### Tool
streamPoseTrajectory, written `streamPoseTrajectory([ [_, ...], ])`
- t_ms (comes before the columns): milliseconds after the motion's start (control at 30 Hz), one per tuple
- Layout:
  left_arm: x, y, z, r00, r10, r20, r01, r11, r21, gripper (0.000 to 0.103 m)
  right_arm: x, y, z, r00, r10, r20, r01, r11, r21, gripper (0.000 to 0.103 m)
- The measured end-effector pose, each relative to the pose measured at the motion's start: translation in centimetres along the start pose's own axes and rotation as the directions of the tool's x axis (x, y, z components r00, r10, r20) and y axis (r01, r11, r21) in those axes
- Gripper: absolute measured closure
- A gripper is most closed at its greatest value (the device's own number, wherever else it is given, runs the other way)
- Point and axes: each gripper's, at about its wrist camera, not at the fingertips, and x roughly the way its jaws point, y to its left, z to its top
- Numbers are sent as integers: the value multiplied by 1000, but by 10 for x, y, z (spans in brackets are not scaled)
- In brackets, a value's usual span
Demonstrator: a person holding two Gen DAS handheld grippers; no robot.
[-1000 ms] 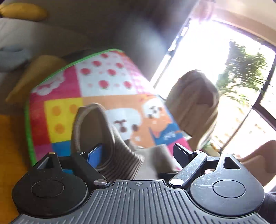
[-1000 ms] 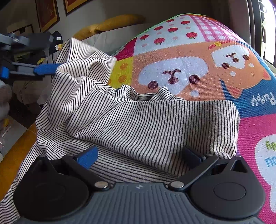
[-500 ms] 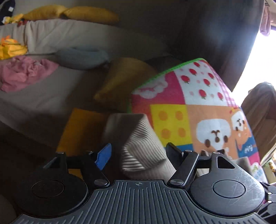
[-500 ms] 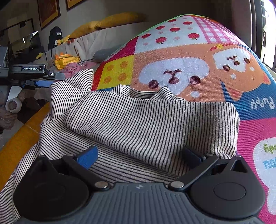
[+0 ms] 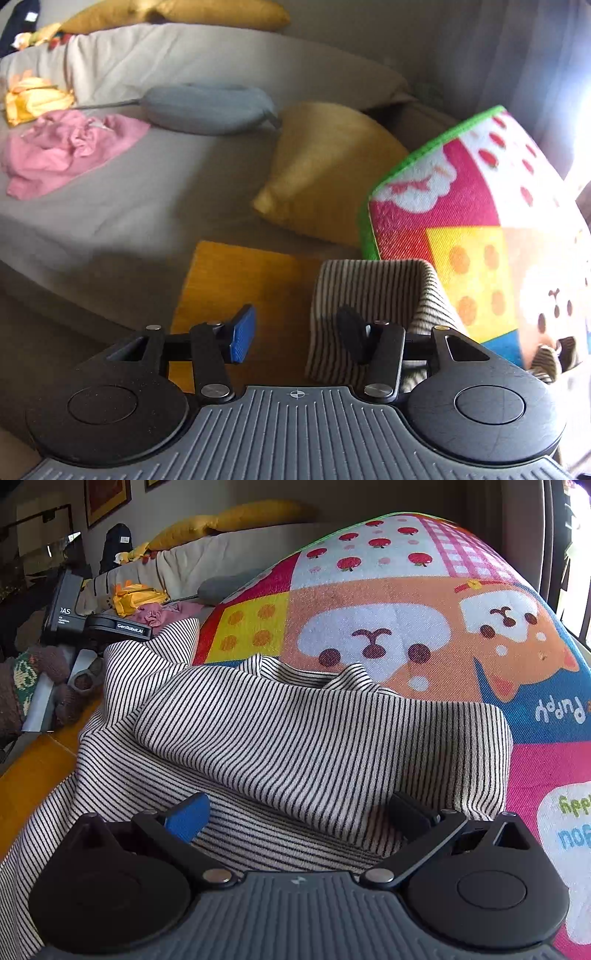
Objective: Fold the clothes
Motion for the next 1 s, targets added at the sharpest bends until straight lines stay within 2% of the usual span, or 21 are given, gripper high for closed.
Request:
streamPoseTrajectory([
  [67, 4, -7, -1, 1000, -25, 2, 25, 1000, 11, 50, 0, -1, 0, 1000, 2, 2, -2, 1000, 5, 0],
  [100, 5, -11, -2, 999, -33, 1, 33, 999, 19, 57, 0, -1, 0, 1000, 3, 3, -3, 1000, 7, 0],
  [133, 6, -15, -3, 1000, -28, -1, 28, 999, 33, 68, -1, -1, 1, 1000, 5, 4, -5, 1000, 10, 0],
  [167, 5, -20, -3, 1000, -18, -4, 18, 999, 51, 73, -1, -2, 1, 1000, 8, 5, -8, 1000, 14, 0],
  [200, 4, -24, -4, 1000, -7, -6, 8, 998, 69, 83, -1, -2, 1, 1000, 10, 6, -10, 1000, 17, 0],
  [233, 2, -29, -4, 1000, 5, -5, -5, 996, 87, 87, -2, -3, 1, 1000, 12, 7, -12, 1000, 19, 0],
  [467, -108, -44, 9, 995, 50, 85, -57, 995, 82, 94, 0, -2, 2, 1000, 15, 4, -15, 1000, 16, 0],
  [500, -125, -45, 11, 994, 56, 99, -64, 995, 80, 99, 0, -3, 1, 1000, 17, 3, -17, 1000, 16, 0],
  [567, -158, -49, 15, 990, 68, 126, -78, 994, 74, 99, 0, -3, 2, 1000, 24, -1, -24, 1000, 11, 0],
  [667, -205, -74, 22, 984, 3, 178, -18, 996, 88, 99, -1, -5, 3, 999, 39, -14, -39, 999, 8, 0],
  [733, -222, -98, 26, 976, -95, 195, 71, 989, 128, 99, -4, -7, 4, 999, 46, -23, -45, 999, 25, 0],
  [867, -226, -134, 28, 945, -287, 160, 251, 945, 212, 98, -29, -7, 4, 999, 35, -12, -34, 995, 98, 0],
  [900, -225, -139, 27, 933, -331, 140, 295, 928, 227, 94, -41, -5, 2, 1000, 20, 7, -21, 994, 109, 0],
  [967, -220, -137, 21, 924, -368, 104, 335, 910, 243, 84, -60, 3, -2, 999, -21, 39, 17, 994, 108, 0],
  [1000, -218, -135, 18, 921, -379, 86, 348, 904, 249, 71, -66, 9, -2, 998, -42, 49, 37, 995, 92, 0],
])
